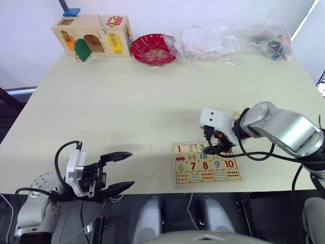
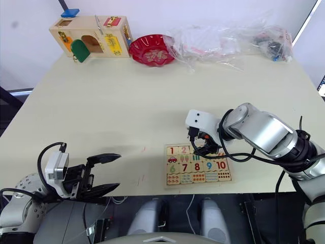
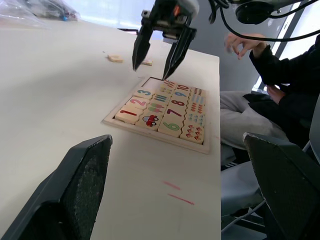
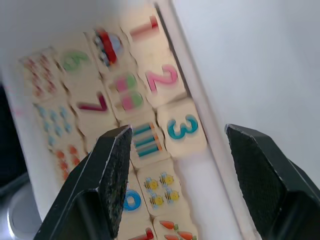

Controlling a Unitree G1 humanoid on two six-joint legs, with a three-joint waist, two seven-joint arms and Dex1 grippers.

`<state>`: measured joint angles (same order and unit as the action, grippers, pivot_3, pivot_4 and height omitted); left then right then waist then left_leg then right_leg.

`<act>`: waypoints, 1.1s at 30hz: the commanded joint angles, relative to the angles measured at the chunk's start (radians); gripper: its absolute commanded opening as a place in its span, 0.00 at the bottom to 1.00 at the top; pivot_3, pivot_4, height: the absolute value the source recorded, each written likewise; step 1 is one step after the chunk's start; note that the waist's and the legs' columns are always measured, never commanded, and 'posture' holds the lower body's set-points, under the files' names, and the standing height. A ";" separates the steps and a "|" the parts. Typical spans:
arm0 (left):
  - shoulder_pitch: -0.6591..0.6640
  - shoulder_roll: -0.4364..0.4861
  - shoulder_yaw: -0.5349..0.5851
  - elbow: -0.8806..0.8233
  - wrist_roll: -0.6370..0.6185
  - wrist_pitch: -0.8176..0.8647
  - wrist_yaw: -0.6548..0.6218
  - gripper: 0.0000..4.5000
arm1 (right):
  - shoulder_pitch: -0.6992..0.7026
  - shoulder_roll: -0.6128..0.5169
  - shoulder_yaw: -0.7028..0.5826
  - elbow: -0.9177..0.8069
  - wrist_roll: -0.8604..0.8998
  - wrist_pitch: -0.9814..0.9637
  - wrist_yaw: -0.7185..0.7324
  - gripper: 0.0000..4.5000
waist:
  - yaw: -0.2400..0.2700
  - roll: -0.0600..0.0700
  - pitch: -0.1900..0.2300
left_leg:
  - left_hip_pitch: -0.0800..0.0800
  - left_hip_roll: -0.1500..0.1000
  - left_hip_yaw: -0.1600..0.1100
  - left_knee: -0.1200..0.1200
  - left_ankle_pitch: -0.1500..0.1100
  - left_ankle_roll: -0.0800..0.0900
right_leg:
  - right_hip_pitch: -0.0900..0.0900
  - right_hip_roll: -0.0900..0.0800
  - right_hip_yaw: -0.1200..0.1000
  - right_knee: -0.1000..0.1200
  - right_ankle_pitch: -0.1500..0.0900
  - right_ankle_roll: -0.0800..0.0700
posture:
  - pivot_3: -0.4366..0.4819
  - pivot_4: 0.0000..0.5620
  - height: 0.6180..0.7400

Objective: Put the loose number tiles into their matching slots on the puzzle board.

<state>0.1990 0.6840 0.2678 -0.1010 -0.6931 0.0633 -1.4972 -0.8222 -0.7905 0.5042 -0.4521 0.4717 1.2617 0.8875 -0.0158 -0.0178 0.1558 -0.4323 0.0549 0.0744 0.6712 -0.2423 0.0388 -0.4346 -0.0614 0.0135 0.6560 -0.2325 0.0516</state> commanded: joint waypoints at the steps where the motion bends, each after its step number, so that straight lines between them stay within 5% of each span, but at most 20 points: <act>1: -0.004 0.007 0.024 -0.030 -0.019 -0.002 0.003 1.00 | 0.031 0.052 -0.141 0.055 0.050 -0.060 0.011 0.69 | -0.002 0.000 0.000 | 0.000 0.000 0.001 0.000 0.000 0.000 | 0.000 0.000 0.001 0.000 0.000 0.000 | 0.48 0.27 1.00; 4: -0.014 0.010 0.021 -0.030 -0.020 0.004 0.004 1.00 | 0.052 0.050 -0.132 0.097 0.010 -0.154 0.016 0.69 | -0.001 0.000 0.000 | 0.001 0.000 0.000 0.001 0.000 0.000 | 0.000 0.001 0.001 0.001 0.000 0.000 | 0.48 0.27 1.00; 7: -0.027 0.009 0.021 -0.031 -0.025 0.013 0.009 1.00 | 0.059 0.052 -0.107 0.178 -0.038 -0.226 0.022 0.55 | 0.001 0.000 0.000 | 0.000 0.000 0.000 0.001 0.000 0.000 | 0.001 0.001 0.001 0.001 0.000 0.000 | 0.48 0.27 1.00; 11: -0.027 0.004 0.021 -0.040 -0.028 0.021 0.017 1.00 | 0.055 0.052 -0.066 0.259 -0.098 -0.321 0.068 0.12 | 0.001 0.000 0.000 | 0.000 -0.001 0.001 0.001 0.000 0.000 | 0.001 0.001 0.001 0.000 0.000 0.000 | 0.48 0.27 1.00; 13: -0.026 0.001 0.025 -0.040 -0.034 0.025 0.026 1.00 | 0.053 0.059 -0.051 0.281 -0.120 -0.349 0.085 0.02 | 0.000 0.000 0.000 | 0.000 -0.001 0.001 0.001 0.000 0.000 | 0.000 0.002 0.001 0.000 0.000 0.000 | 0.48 0.27 1.00; 33: 0.012 -0.012 0.052 -0.047 -0.038 0.013 0.045 1.00 | 0.096 0.077 0.005 0.298 -0.244 -0.433 0.178 0.02 | 0.001 0.000 0.000 | 0.001 0.000 0.001 0.001 0.000 0.000 | 0.000 0.004 0.001 0.001 0.000 0.000 | 0.48 0.27 1.00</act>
<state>0.2070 0.6725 0.2976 -0.1104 -0.7112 0.0844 -1.4526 -0.7308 -0.7167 0.5151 -0.1388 0.2389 0.8453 1.0553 -0.0144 -0.0179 0.1561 -0.4316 0.0549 0.0750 0.6721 -0.2422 0.0387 -0.4342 -0.0576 0.0149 0.6566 -0.2324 0.0515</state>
